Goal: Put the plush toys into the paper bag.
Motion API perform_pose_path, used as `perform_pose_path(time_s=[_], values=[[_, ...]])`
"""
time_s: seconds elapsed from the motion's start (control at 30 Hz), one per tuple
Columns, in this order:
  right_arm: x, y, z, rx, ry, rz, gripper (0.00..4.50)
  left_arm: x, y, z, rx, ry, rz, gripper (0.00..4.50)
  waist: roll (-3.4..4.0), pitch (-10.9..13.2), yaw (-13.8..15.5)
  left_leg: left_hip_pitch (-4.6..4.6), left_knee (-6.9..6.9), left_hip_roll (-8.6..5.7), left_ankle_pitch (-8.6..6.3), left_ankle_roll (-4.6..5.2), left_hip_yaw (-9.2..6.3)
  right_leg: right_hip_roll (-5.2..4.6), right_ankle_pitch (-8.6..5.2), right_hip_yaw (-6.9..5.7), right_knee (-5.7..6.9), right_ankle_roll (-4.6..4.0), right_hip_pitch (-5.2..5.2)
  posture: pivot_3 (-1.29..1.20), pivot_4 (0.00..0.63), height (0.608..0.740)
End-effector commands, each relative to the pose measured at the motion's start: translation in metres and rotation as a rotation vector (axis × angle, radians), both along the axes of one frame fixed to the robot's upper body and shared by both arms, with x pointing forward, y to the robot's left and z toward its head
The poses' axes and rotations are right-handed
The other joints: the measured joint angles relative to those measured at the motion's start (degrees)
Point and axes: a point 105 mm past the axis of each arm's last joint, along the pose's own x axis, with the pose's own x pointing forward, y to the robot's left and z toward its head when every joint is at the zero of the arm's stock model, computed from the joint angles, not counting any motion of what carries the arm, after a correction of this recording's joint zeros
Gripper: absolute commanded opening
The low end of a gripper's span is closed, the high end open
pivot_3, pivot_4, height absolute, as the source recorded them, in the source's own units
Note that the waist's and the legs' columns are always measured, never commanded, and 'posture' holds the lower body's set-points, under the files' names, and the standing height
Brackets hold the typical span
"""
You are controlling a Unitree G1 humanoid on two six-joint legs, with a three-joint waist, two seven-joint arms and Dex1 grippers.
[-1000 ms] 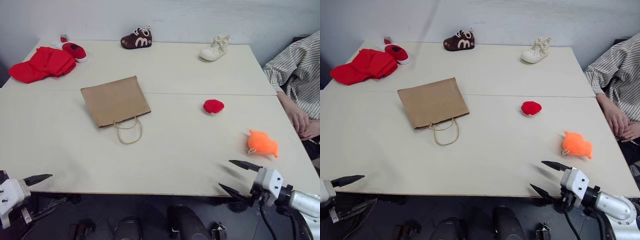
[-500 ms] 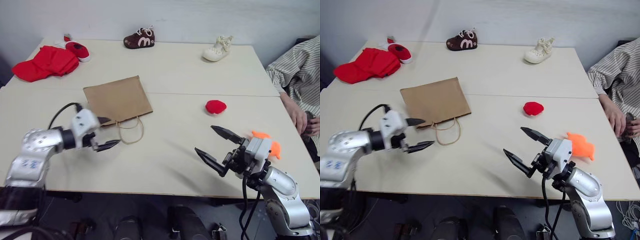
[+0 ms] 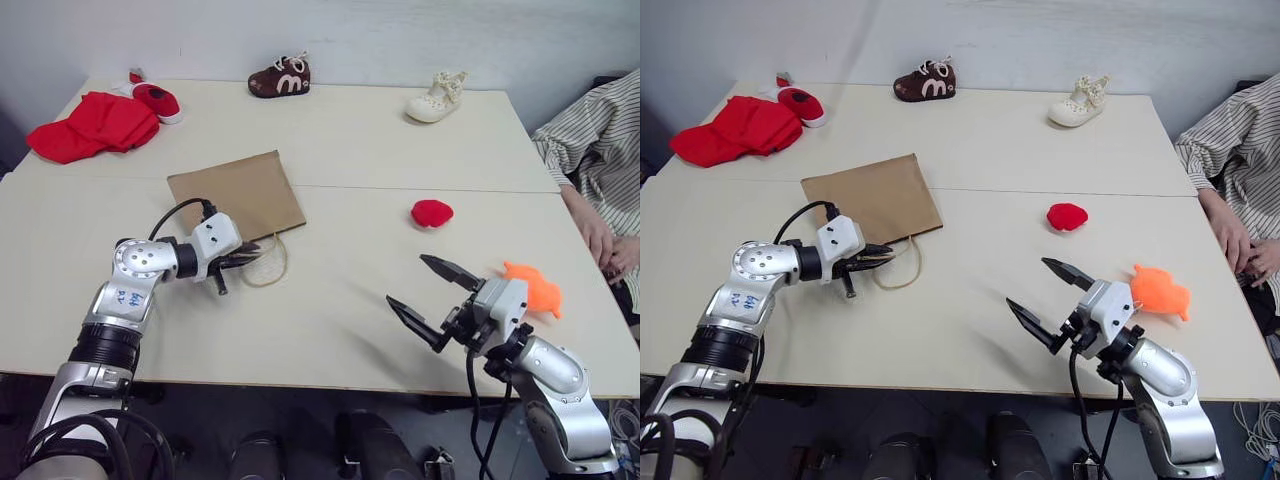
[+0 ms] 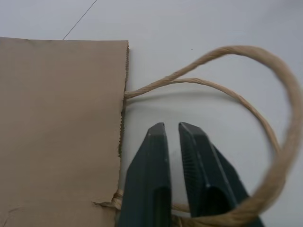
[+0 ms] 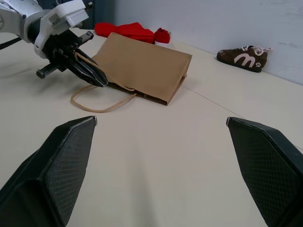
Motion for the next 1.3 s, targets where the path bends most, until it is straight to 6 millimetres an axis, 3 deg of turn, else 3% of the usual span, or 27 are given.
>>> perform_pose_path(time_s=[0.03,0.13,0.27,0.43,0.5,0.73,0.83,1.07,1.2,1.3], values=[[-0.002,-0.001,0.009,0.005,-0.036,0.004,4.5,-0.016,-0.025,0.038,-0.125,-0.039,-0.186,0.04,0.0,0.0,0.0,0.0,0.0,0.0,0.0,0.0,0.0,0.0,0.0,0.0,0.0,0.0,0.0,0.0,0.15,0.74],[-0.006,0.011,0.01,0.014,0.016,0.095,3.85,-0.042,-0.045,0.065,-0.259,-0.001,-0.37,0.0,0.0,0.0,0.0,-0.03,0.05,0.01,0.0,0.0,-0.04,-0.01,0.0,-0.02,0.02,0.0,0.01,0.0,0.15,0.74],[-0.001,0.037,0.011,-0.013,0.045,0.187,2.42,-0.056,-0.063,0.096,-0.355,0.019,-0.441,0.0,0.0,0.0,-0.2,-0.04,0.25,0.05,0.0,0.0,-0.08,0.03,0.0,0.01,0.12,0.0,0.03,0.0,0.15,0.74],[0.011,0.067,-0.002,-0.072,0.096,0.25,0.63,-0.067,-0.074,0.112,-0.421,0.079,-0.478,0.0,0.01,0.0,-0.2,0.0,0.37,0.05,0.02,-0.07,-0.17,0.07,-0.01,0.02,0.32,-0.01,0.04,0.0,0.15,0.74],[0.03,0.083,-0.002,-0.071,0.081,0.223,0.07,-0.071,-0.077,0.113,-0.443,0.095,-0.48,0.0,0.0,0.0,-0.2,-0.04,0.38,0.05,0.02,-0.07,-0.2,0.06,-0.01,0.01,0.28,-0.02,0.03,0.0,0.15,0.74],[0.064,0.13,-0.008,-0.117,0.079,0.24,0.07,-0.075,-0.084,0.111,-0.483,0.131,-0.49,0.0,0.02,0.0,-0.2,-0.14,0.5,0.06,0.02,-0.07,-0.27,0.05,-0.03,-0.05,0.31,-0.04,-0.01,0.0,0.15,0.74],[0.075,0.142,-0.021,-0.174,0.119,0.251,0.07,-0.075,-0.086,0.112,-0.502,0.132,-0.495,0.0,0.02,0.0,-0.2,-0.18,0.53,0.06,0.01,-0.06,-0.27,0.02,-0.02,-0.06,0.29,-0.04,-0.01,0.0,0.15,0.74],[0.077,0.146,-0.053,-0.267,0.196,0.287,0.07,-0.07,-0.079,0.136,-0.631,0.116,-0.487,0.0,0.03,0.0,-0.4,-0.23,0.54,0.08,0.01,-0.06,-0.31,0.02,-0.02,-0.1,0.29,-0.04,-0.02,0.0,0.15,0.74],[0.072,0.137,-0.074,-0.322,0.292,0.293,0.07,-0.061,-0.058,0.157,-0.755,0.072,-0.415,0.0,0.03,0.0,-0.7,-0.21,0.53,0.12,0.0,-0.08,-0.33,0.04,-0.02,-0.12,0.3,-0.04,-0.02,0.0,0.15,0.74],[0.074,0.13,-0.067,-0.287,0.285,0.257,0.07,-0.06,-0.045,0.151,-0.733,0.079,-0.376,0.0,0.03,0.0,-0.9,-0.18,0.5,0.14,-0.01,-0.1,-0.34,0.04,-0.03,-0.13,0.31,-0.05,-0.01,0.0,0.15,0.74]])
